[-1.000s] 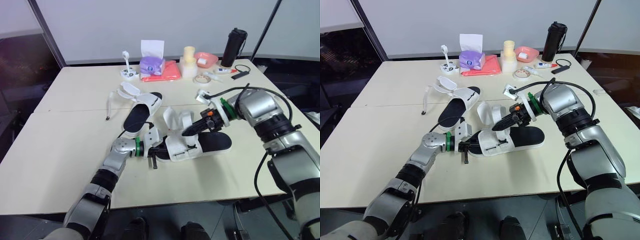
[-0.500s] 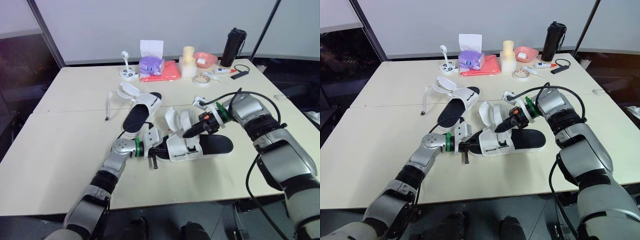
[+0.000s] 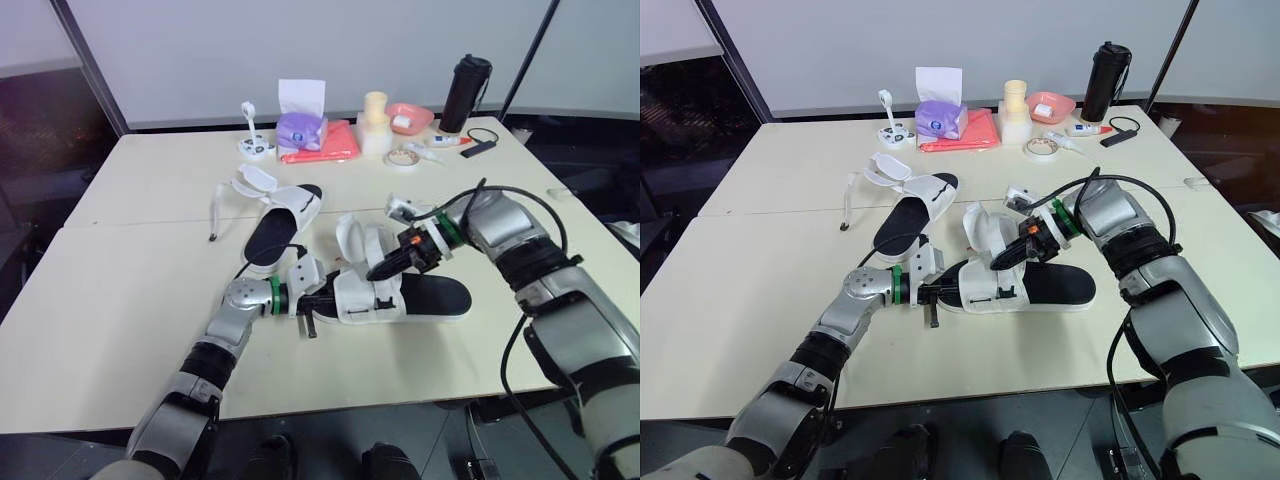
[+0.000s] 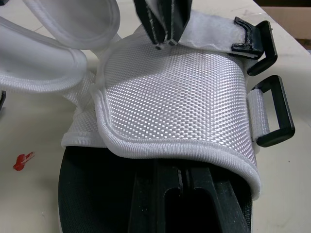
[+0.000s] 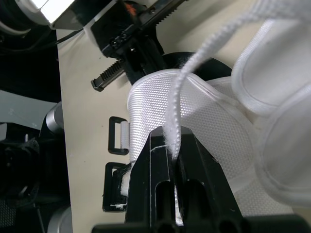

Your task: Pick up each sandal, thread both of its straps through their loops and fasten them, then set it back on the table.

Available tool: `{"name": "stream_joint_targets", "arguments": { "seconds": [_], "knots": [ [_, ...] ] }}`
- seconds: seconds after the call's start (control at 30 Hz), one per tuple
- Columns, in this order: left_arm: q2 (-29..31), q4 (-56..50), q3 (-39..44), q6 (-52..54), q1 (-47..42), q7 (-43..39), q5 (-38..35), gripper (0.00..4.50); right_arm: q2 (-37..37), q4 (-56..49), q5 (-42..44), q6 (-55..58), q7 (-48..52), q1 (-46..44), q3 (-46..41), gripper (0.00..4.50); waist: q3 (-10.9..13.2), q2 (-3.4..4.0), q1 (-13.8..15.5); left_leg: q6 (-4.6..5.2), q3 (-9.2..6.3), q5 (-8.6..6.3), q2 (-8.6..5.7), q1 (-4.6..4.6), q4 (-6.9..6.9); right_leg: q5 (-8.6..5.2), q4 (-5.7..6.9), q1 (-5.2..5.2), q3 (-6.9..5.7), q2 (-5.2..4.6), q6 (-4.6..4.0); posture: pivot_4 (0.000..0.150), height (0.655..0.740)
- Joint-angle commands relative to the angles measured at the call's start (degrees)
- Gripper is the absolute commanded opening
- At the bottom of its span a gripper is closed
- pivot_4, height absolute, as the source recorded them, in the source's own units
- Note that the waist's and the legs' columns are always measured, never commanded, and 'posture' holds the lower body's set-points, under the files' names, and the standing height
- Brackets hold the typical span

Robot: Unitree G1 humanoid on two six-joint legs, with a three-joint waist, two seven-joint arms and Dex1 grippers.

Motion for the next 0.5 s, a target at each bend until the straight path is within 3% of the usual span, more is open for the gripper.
{"name": "stream_joint_targets", "arguments": {
  "seconds": [0.03,0.5],
  "knots": [
    [0.03,0.68,-1.6,1.3,1.41,-0.44,0.89,0.0,-1.31,-4.34,1.33,-0.21,0.61,1.35,-2.11,0.05,0.0,0.0,0.04,0.0,0.0,0.0,0.0,0.0,0.0,0.0,0.0,0.0,0.0,0.0,0.0,0.15,0.74],
    [0.01,1.51,-1.56,1.14,0.59,-0.64,0.98,0.0,-4.34,-16.39,-2.74,-1.67,-1.04,9.51,-4.03,0.05,0.0,0.0,0.06,0.0,0.01,0.0,0.01,0.0,0.04,0.0,0.0,0.03,-0.01,0.0,0.0,0.15,0.74]
  ]
}}
